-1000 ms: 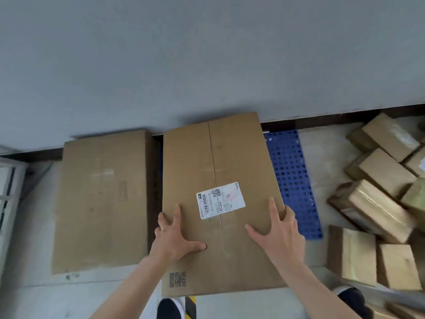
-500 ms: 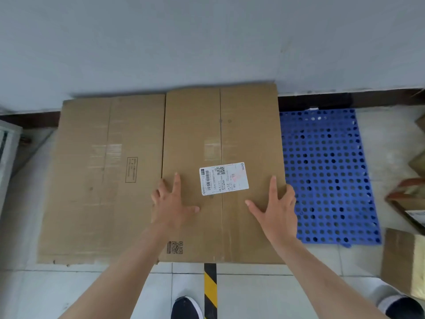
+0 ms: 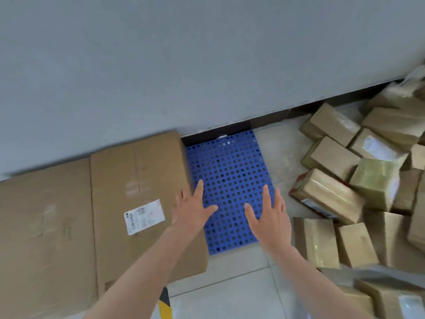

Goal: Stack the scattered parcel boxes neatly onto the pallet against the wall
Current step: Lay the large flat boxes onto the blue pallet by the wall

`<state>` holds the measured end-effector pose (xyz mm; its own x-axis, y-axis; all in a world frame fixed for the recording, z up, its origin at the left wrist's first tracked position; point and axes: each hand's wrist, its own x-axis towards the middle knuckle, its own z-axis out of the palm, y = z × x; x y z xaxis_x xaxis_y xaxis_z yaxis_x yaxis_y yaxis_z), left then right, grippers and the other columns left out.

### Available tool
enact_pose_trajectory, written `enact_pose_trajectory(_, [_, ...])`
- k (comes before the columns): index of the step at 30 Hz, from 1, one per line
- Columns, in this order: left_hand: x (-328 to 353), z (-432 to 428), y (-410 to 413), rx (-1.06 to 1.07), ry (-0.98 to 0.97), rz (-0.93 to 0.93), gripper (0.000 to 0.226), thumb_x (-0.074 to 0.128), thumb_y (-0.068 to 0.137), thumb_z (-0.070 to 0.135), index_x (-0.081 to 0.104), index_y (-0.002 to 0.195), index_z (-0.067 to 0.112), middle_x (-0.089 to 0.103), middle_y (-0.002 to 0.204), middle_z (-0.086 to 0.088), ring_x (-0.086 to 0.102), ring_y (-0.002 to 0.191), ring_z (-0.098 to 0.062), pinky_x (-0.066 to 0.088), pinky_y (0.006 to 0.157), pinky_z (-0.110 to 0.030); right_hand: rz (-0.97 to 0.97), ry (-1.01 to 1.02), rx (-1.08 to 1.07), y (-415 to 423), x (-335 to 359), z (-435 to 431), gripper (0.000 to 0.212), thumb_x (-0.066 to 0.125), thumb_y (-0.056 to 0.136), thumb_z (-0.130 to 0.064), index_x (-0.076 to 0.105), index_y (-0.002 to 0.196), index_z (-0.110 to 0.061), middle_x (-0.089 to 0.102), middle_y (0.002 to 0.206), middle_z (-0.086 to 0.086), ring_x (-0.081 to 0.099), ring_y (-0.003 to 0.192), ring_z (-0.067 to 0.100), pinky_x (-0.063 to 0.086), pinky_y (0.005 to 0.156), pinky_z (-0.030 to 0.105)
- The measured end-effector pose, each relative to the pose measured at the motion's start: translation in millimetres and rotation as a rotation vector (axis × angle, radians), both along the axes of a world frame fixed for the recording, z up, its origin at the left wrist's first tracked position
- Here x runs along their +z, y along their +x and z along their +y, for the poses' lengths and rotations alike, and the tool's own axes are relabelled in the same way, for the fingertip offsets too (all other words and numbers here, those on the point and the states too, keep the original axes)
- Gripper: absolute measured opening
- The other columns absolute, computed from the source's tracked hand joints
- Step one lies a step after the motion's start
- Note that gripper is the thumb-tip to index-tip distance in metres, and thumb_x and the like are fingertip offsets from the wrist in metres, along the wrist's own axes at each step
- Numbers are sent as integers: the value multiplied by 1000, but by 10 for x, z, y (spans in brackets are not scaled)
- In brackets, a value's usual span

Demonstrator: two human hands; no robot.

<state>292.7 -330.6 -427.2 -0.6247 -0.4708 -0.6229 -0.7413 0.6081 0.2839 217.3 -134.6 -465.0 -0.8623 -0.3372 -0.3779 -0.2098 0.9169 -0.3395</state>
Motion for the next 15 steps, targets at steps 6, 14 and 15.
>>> enact_pose_trajectory(6, [701, 1893, -1788, -331, 71, 75, 85, 49, 92, 62, 2, 156, 32, 8, 163, -6, 7, 148, -27, 29, 113, -53, 54, 67, -457, -1119, 785, 2384, 77, 36, 92, -63, 19, 155, -23, 21, 160, 11, 22, 146, 27, 35, 110, 43])
enact_pose_trajectory(14, [930, 4819, -3605, -763, 104, 194, 83, 52, 92, 59, 10, 156, 29, 20, 160, -8, 14, 146, -27, 28, 113, -55, -5, 74, -1011, -1817, 948, 5195, 72, 35, 94, -60, 18, 154, -23, 20, 159, 10, 26, 143, 33, 35, 106, 51])
enact_pose_trajectory(15, [887, 5130, -3807, -850, 82, 201, 83, 52, 91, 61, 10, 156, 29, 20, 160, -8, 14, 147, -27, 28, 113, -57, -25, 64, -1068, -1869, 885, 5433, 72, 35, 94, -60, 18, 154, -23, 20, 160, 9, 26, 143, 32, 34, 106, 51])
